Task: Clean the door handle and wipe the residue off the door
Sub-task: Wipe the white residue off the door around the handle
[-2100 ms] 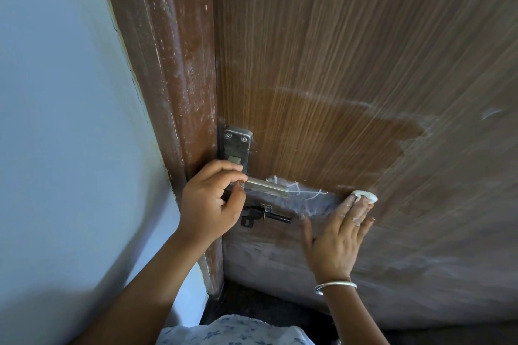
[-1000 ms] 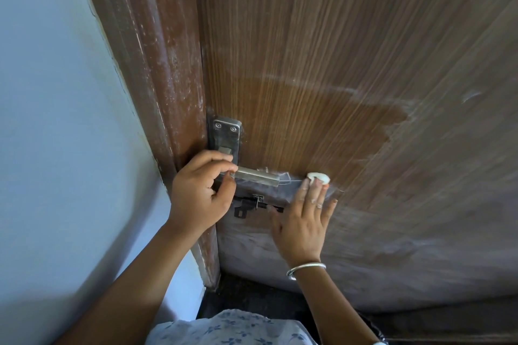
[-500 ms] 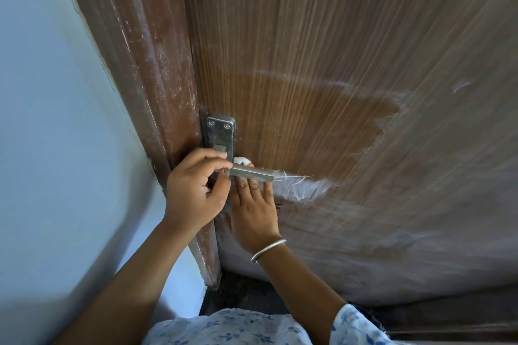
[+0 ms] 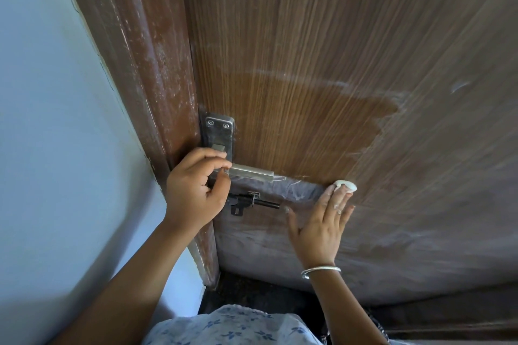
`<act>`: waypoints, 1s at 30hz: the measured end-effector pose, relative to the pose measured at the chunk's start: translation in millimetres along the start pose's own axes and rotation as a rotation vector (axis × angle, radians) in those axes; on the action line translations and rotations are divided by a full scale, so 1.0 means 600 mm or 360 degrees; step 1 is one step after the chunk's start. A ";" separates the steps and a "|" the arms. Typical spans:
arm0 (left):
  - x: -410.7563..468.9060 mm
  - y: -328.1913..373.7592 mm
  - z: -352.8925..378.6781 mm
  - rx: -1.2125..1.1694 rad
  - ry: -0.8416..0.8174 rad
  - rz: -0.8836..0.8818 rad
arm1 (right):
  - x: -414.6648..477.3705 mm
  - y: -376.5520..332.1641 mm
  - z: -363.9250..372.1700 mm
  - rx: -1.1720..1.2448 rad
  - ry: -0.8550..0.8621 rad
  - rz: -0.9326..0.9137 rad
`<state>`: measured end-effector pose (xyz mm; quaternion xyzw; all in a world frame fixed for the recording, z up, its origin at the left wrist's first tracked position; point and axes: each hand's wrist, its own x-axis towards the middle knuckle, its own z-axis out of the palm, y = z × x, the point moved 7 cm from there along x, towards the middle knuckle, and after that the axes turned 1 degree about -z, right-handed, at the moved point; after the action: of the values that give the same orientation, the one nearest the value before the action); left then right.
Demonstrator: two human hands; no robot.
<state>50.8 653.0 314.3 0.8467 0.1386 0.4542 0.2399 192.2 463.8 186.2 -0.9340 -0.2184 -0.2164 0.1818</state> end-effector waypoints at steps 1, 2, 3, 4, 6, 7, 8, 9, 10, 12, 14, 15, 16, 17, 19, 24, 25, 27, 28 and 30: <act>0.000 0.000 0.000 0.0003 0.0004 0.0004 | 0.001 -0.008 0.002 -0.0002 -0.0029 -0.0034; 0.000 0.001 0.001 0.0006 0.0007 0.0008 | 0.002 -0.022 0.005 -0.0028 -0.0077 -0.0102; -0.001 0.001 0.001 0.0010 0.0009 0.0011 | 0.002 -0.042 0.011 -0.0073 -0.0133 -0.0205; -0.001 0.001 0.001 0.0008 0.0008 0.0011 | 0.000 -0.067 0.017 -0.0117 -0.0186 -0.0329; 0.000 0.001 0.001 0.0004 -0.0004 0.0013 | -0.006 -0.119 0.024 -0.0158 -0.0251 -0.0575; -0.001 0.002 0.001 0.0008 -0.0013 0.0018 | -0.009 -0.139 0.025 -0.0155 -0.0252 -0.0673; -0.001 0.002 0.001 0.0015 -0.0025 0.0020 | -0.010 -0.152 0.025 -0.0148 -0.0231 -0.0742; -0.001 0.001 0.001 0.0022 -0.0038 0.0018 | -0.009 -0.156 0.022 -0.0147 -0.0198 -0.0778; -0.002 0.000 0.001 0.0026 -0.0050 0.0012 | -0.008 -0.152 0.020 -0.0158 -0.0166 -0.0785; -0.001 -0.002 0.000 0.0020 -0.0064 0.0004 | -0.003 -0.124 0.014 -0.0181 -0.0119 -0.0695; -0.001 -0.002 0.001 0.0010 -0.0063 -0.0001 | -0.001 -0.081 0.009 -0.0170 -0.0079 -0.0455; -0.001 -0.002 0.001 0.0005 -0.0055 -0.0009 | -0.002 -0.061 0.007 -0.0142 -0.0059 -0.0323; -0.001 -0.002 0.002 0.0001 -0.0044 -0.0017 | -0.004 -0.046 0.005 -0.0103 -0.0043 -0.0213; -0.001 -0.002 0.002 -0.0002 -0.0032 -0.0022 | -0.005 -0.037 0.005 -0.0064 -0.0039 -0.0139; -0.001 0.000 0.002 0.0000 -0.0015 -0.0018 | -0.002 -0.041 0.011 -0.0014 -0.0090 -0.0086; -0.001 0.001 0.001 0.0003 -0.0006 -0.0011 | -0.005 -0.141 0.037 -0.0166 -0.0308 -0.0601; -0.001 0.001 0.002 0.0010 -0.0010 -0.0003 | -0.007 -0.162 0.040 -0.0170 -0.0322 -0.0717; -0.002 0.001 0.001 0.0032 -0.0013 0.0018 | -0.015 -0.203 0.046 -0.0161 -0.0323 -0.0922; -0.002 0.001 0.000 0.0038 -0.0015 0.0028 | -0.018 -0.218 0.049 -0.0152 -0.0330 -0.0984; -0.003 0.002 0.000 0.0039 -0.0027 0.0046 | -0.020 -0.232 0.050 -0.0142 -0.0345 -0.1012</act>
<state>49.5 651.2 313.6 0.8553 0.1299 0.4487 0.2241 124.4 589.3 189.2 -0.8437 -0.5072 -0.1711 0.0400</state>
